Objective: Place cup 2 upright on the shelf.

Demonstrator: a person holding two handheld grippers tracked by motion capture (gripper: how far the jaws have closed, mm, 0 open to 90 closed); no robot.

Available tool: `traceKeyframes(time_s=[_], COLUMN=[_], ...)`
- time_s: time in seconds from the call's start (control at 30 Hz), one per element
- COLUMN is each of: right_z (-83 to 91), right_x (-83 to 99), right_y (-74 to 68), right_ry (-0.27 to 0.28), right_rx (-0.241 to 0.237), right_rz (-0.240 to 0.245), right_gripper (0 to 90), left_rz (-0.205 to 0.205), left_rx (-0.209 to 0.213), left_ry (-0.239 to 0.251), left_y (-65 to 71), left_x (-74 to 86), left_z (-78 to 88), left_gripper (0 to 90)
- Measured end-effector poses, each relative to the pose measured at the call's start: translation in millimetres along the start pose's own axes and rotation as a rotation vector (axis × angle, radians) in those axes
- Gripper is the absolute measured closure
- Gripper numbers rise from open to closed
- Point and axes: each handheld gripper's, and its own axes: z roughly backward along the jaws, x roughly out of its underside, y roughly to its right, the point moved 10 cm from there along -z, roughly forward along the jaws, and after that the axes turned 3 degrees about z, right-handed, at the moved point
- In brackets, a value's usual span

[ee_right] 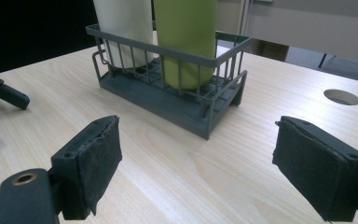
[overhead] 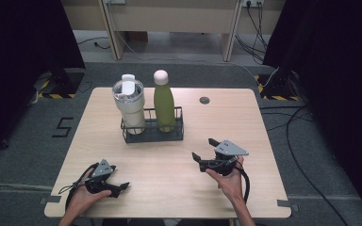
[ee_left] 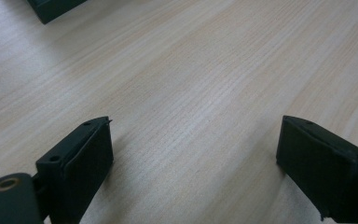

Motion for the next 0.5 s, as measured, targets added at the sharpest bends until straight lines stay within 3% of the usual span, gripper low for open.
traceKeyframes(time_s=[0.5], right_z=[17.5], right_x=[28.1], right_y=[1.5], right_ry=[-0.048], right_rx=[0.011], right_rz=[-0.023], right_gripper=[15.0], left_rz=[0.001], left_rx=[0.0], left_ry=[0.002], left_y=[0.1], left_x=[-0.1], left_z=[-0.1], left_gripper=[10.1])
